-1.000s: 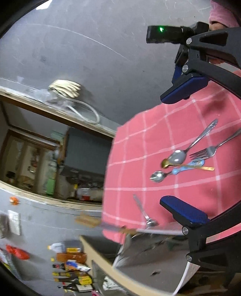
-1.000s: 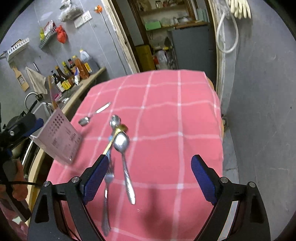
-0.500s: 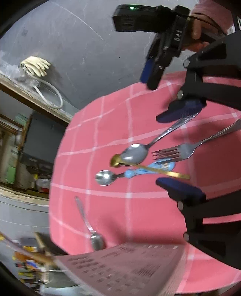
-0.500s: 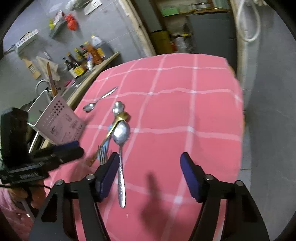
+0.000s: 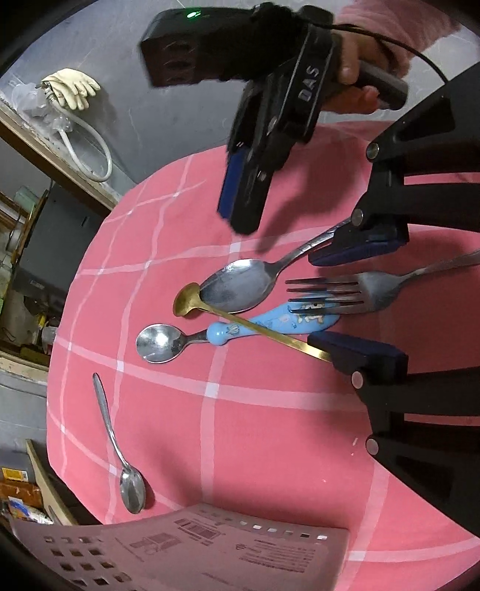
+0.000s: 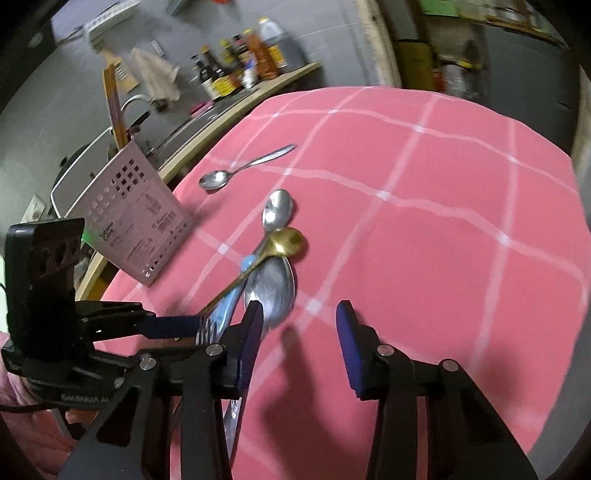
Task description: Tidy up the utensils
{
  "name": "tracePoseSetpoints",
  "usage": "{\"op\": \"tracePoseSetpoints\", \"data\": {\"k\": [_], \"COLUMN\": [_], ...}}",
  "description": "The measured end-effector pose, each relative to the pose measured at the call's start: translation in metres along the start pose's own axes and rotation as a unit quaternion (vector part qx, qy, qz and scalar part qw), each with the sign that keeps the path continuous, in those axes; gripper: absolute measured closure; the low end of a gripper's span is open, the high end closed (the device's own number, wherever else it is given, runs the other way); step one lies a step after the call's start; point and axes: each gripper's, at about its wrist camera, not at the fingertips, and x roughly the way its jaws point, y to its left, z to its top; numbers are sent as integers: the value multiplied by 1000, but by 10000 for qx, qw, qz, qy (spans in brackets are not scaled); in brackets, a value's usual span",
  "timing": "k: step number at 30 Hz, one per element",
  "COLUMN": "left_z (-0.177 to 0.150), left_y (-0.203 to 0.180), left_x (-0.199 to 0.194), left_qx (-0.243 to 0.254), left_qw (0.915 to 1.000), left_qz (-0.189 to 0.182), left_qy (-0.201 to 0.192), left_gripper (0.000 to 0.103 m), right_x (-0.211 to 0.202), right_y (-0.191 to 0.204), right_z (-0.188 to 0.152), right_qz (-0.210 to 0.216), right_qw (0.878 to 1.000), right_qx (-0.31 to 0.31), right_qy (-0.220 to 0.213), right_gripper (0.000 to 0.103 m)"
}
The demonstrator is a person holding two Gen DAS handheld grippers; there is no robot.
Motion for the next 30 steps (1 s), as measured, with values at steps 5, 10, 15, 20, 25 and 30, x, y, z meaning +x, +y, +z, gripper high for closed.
{"op": "tracePoseSetpoints", "data": {"k": [5,10,15,20,25,30], "left_z": [4,8,12,12,13,12], "left_y": [-1,-3,-4,-4,-2,1], "left_x": [1,1,2,0,-2,-6], "left_qx": [-80,-79,-92,-94,-124,-132], "left_qw": [9999,9998,9998,9998,9998,9998], "left_qz": [107,159,159,155,132,91], "left_qy": [-32,6,49,78,109,107], "left_gripper": [76,78,83,84,85,87], "right_x": [14,24,28,26,23,10], "right_y": [6,11,20,20,17,9], "right_z": [15,22,29,25,20,11], "right_qz": [152,259,229,313,362,463], "right_qw": [9988,9965,9935,9927,9944,9966], "right_qx": [-437,-724,-988,-944,-657,-179], "right_qy": [183,334,520,678,745,660], "right_gripper": [66,66,67,82,92,100]}}
